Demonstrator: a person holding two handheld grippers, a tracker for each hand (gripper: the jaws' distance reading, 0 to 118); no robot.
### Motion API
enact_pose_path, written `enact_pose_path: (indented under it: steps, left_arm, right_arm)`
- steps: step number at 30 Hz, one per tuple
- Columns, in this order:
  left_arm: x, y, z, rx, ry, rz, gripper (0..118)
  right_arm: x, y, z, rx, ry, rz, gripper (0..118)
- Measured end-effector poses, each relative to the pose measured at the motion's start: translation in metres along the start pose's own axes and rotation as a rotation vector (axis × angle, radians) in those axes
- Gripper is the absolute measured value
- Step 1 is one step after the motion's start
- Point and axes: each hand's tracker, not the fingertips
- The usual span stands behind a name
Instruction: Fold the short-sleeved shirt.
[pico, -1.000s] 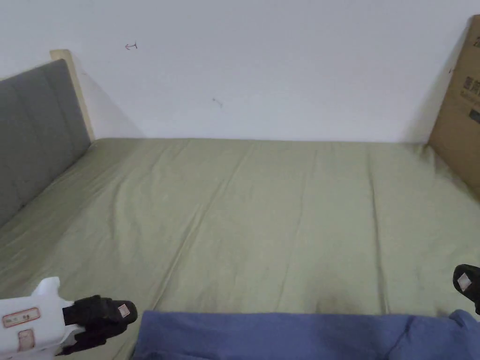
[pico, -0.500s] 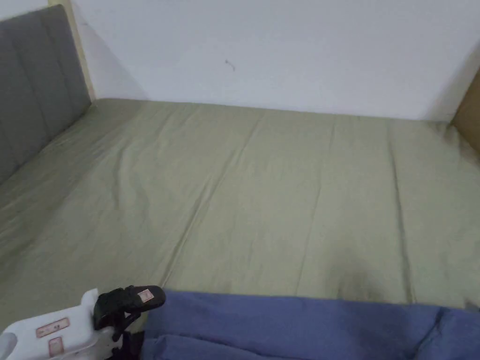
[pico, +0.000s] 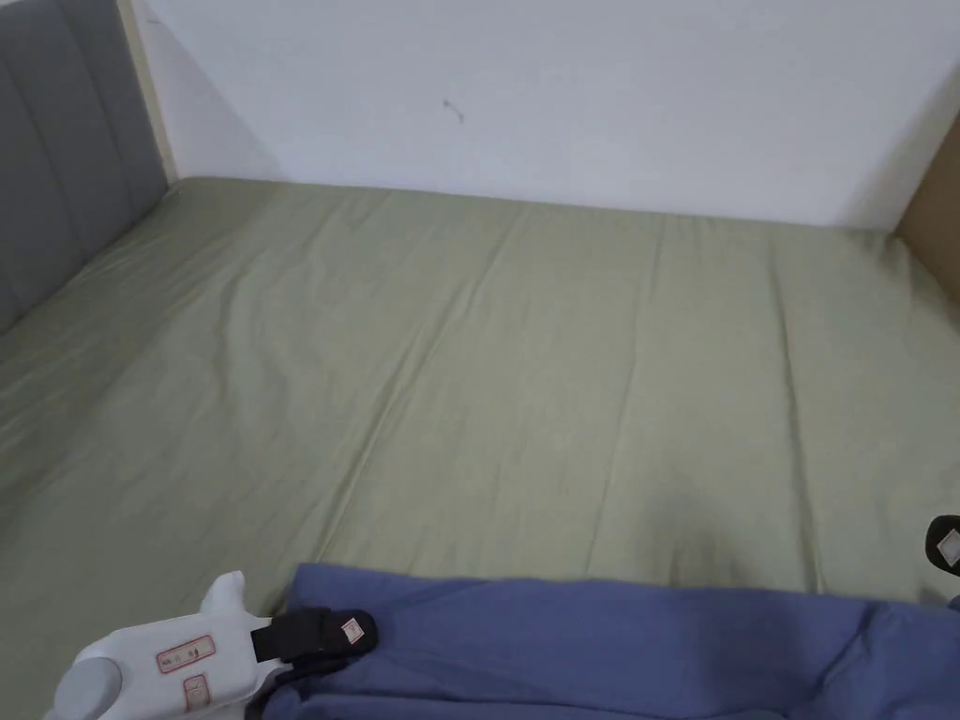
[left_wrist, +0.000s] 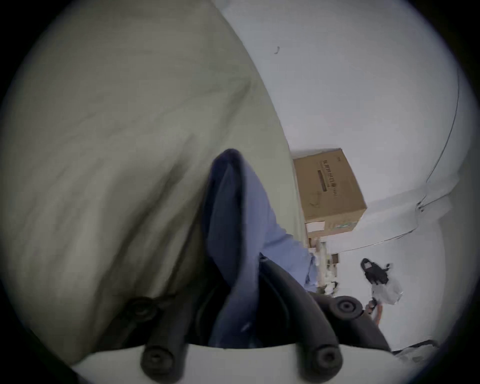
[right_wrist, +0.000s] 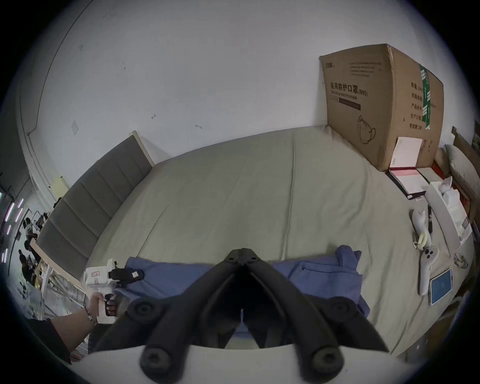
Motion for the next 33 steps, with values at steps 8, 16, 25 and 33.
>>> enact_pose_path:
  steps: [8, 16, 25, 33]
  left_arm:
    - [0.066, 0.008, 0.074, 0.059, 0.585, -0.388, 7]
    - [0.135, -0.013, 0.072, 0.101, 0.769, -0.612, 7]
    - [0.224, -0.063, -0.083, -0.279, 0.324, -0.524, 49]
    - [0.212, -0.069, -0.112, -0.28, 0.267, -0.424, 109]
  right_arm:
    - [0.019, 0.01, 0.019, 0.062, -0.026, -0.037, 0]
    - [0.015, -0.006, 0.032, 0.093, -0.039, 0.007, 0]
    - [0.018, -0.023, 0.041, 0.086, 0.02, -0.009, 0]
    - [0.029, -0.032, 0.051, 0.076, 0.022, -0.032, 0]
